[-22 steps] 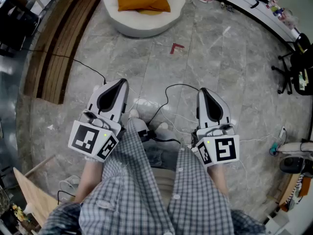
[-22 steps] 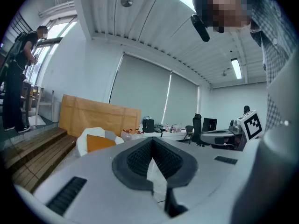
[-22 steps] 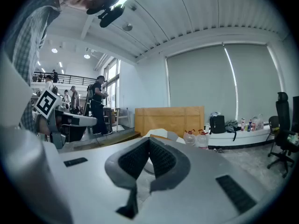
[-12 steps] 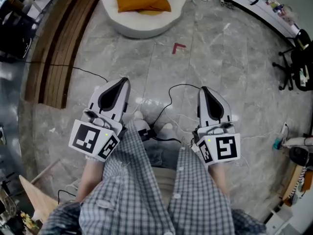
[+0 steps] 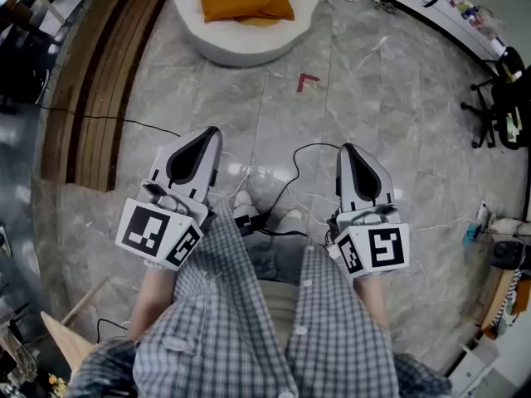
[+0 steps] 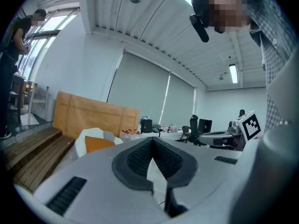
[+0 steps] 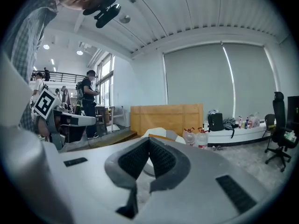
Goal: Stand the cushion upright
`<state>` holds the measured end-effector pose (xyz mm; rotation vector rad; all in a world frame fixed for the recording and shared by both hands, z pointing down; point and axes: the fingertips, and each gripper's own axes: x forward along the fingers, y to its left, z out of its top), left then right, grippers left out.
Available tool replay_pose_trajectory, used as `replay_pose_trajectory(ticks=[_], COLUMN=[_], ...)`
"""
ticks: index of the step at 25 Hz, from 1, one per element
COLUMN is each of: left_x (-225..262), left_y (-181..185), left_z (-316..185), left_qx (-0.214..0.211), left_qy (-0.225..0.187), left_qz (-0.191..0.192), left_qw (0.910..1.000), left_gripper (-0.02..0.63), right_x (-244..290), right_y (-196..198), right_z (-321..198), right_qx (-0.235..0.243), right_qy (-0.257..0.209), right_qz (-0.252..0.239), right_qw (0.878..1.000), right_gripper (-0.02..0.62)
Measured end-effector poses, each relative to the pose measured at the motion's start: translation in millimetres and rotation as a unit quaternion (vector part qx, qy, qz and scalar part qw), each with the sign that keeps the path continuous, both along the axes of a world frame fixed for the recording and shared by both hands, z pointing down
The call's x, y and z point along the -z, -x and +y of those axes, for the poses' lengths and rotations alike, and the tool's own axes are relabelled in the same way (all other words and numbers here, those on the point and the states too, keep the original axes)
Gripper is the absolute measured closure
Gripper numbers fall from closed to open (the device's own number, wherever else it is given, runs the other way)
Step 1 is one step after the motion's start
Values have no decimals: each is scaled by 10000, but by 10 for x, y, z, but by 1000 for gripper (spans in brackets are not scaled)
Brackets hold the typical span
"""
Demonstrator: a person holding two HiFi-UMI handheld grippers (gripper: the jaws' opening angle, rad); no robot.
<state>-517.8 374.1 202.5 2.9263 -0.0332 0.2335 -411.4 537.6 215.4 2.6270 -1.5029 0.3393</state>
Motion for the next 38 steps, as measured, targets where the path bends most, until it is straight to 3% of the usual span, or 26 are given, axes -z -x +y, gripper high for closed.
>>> replay_pose_trajectory(ticks=[18, 31, 38], left_x=[44, 98, 169], left_y=[380, 330, 28], left_z=[-702, -900, -1070], left_qx=[80, 428, 620], left_qy=[-6, -131, -309], left_qz=[267, 378, 366], left_qw=[9996, 9983, 9969], left_gripper=[598, 598, 598], right_x=[109, 128, 39], right_y=[170, 9, -301], right_z=[-485, -768, -1081], right_qx=[-365, 14, 390], right_qy=[155, 102, 62], right_qz=[418, 488, 352], right_qw=[9983, 9988, 9986], right_gripper=[590, 590, 590])
